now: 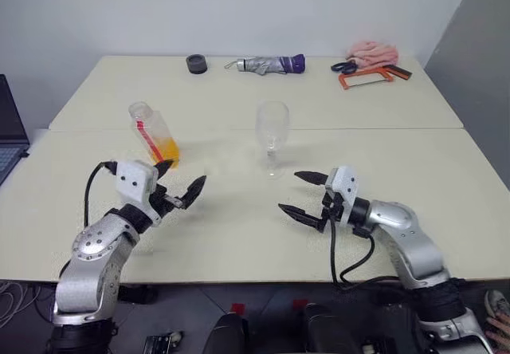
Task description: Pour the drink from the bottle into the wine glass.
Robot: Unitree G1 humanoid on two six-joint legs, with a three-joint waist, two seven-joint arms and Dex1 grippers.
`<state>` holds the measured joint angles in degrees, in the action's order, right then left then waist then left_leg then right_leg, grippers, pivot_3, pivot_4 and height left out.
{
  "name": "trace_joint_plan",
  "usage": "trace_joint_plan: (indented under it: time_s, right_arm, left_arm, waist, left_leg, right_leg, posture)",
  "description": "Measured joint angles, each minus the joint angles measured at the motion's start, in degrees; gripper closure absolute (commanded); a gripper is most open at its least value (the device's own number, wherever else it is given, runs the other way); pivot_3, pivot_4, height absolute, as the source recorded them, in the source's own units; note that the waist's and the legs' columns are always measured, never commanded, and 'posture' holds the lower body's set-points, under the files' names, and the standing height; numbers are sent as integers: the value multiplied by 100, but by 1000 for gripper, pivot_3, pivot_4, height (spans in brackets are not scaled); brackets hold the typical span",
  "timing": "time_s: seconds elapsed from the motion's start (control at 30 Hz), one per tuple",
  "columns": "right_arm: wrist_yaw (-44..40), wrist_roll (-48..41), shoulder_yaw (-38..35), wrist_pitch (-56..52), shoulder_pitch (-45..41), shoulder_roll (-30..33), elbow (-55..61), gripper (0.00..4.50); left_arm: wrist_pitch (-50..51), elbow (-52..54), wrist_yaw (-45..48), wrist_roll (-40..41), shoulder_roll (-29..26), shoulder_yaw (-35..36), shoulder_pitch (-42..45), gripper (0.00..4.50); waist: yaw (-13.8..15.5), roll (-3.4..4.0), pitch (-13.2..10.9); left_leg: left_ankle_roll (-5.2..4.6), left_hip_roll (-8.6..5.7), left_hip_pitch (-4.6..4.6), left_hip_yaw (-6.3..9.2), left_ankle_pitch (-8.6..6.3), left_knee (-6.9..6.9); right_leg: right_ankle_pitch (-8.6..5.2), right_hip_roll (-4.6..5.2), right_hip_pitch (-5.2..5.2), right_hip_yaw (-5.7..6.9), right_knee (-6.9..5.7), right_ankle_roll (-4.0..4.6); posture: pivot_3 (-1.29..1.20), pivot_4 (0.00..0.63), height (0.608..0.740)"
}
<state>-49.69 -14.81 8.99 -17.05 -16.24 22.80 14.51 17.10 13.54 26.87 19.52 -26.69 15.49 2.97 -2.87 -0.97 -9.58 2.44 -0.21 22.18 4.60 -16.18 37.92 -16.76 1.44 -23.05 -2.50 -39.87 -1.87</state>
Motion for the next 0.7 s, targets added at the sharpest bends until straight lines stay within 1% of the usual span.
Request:
trace_joint_plan:
  time_s: [0.17,0.27,0.47,0.7]
  right_arm:
    - [-114,-343,45,-512,5,268,673,21]
    - [-167,-539,161,-775,0,371,1002,21]
    - [-130,-735,195,-1087,-33,423,1324,21]
    - [-27,-725,346,-1120,-72,424,1349,21]
  left_arm:
    - [-365,-558,-634,-322,300,85,136,0]
    - [-455,-891,-633,-392,278,85,364,0]
    - [-501,-1464,-602,-406,38,179,665,0]
    - [-525,-2084,-439,-416,-240,226,1127,0]
  waist:
    - [66,-7,1]
    - [93,-8,1]
    - [95,-9,1]
    - [105,-10,1]
  left_leg:
    - [0,-3,1,2,0,1]
    - [0,-4,1,2,0,1]
    - [0,-4,0,3,0,1]
    - [1,-5,1,4,0,1]
  right_leg:
    - [0,2,4,3,2,0]
    - [0,2,6,5,4,0]
    - [0,1,6,7,5,0]
    - [0,2,7,10,8,-1]
  posture:
    - [0,150,740]
    - [0,150,740]
    - [0,150,740]
    - [0,150,740]
